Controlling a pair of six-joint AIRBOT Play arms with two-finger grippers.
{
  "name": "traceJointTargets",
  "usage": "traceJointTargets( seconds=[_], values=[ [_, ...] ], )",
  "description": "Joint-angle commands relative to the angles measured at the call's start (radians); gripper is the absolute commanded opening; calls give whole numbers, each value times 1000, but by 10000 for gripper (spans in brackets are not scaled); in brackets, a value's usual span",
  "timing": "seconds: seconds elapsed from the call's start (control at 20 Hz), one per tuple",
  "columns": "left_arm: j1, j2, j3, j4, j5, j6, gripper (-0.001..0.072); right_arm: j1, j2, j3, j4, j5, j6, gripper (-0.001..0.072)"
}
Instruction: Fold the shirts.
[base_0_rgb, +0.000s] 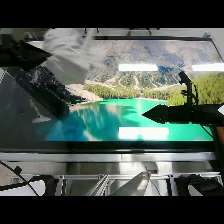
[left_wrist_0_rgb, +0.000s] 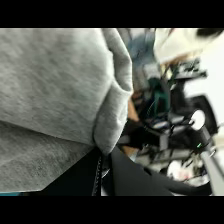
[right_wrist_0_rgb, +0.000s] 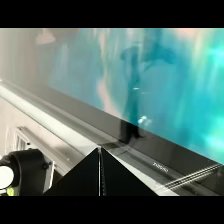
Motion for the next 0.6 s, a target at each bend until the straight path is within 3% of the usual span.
traceJointTargets(
  seconds=[0.0, 0.05, 0.1, 0.25, 0.4, 0.55],
  values=[
    [-200, -12, 37, 237, 55, -21, 30, 0, -1, 0, 11, 27, 0, 16],
    [-236, -31, 37, 321, 55, -34, 138, -2, -1, 0, 11, 29, 0, 16],
    [-271, -51, 37, 390, 55, -50, 320, -3, 0, 0, 6, 28, -2, 16],
    [-337, -124, 37, 564, 43, -98, 333, -4, 0, 0, -19, 26, -64, 16],
    [-355, -183, 36, 680, -64, -159, 333, -38, 0, 0, -35, 38, -68, 16],
    [-338, -167, -72, 753, -114, -158, 332, -74, -2, 0, -68, 35, -68, 16]
  ],
)
